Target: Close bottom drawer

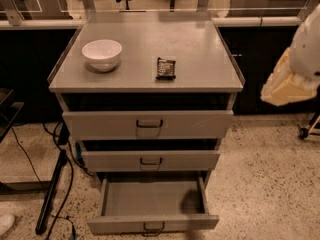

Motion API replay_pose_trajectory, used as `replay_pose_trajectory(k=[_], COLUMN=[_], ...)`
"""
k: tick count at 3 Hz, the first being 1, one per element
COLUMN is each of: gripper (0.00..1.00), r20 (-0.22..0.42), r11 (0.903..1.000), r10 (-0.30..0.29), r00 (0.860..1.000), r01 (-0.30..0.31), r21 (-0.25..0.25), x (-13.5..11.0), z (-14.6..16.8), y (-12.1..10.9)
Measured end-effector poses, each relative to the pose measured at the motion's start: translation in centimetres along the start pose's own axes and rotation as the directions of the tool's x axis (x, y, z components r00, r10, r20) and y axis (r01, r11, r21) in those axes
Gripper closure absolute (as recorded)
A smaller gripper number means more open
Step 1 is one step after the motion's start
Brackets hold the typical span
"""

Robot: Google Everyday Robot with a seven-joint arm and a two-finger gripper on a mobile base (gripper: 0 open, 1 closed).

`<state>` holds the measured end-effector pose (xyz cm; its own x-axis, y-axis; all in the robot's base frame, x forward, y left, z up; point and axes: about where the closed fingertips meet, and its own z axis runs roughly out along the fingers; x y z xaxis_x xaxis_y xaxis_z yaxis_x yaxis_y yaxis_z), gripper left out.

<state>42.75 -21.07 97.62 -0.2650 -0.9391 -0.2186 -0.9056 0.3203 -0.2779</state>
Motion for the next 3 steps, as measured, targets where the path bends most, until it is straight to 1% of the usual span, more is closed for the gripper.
replay_pose_trajectory(k=[1,2,3], gripper=[1.0,1.0,1.0], r20=[0.0,-0.03,-0.028], r11=[0.9976,0.9968,0.9968], r10=[0.066,0.076,0.076], r00=[0.998,0.997,0.997], r01=[-0.066,-0.077,-0.077], r21=[0.022,-0.02,-0.022], x=[0.8,2.0,2.0], z=[4.3,8.0,8.1], y=[2.6,4.9,4.9])
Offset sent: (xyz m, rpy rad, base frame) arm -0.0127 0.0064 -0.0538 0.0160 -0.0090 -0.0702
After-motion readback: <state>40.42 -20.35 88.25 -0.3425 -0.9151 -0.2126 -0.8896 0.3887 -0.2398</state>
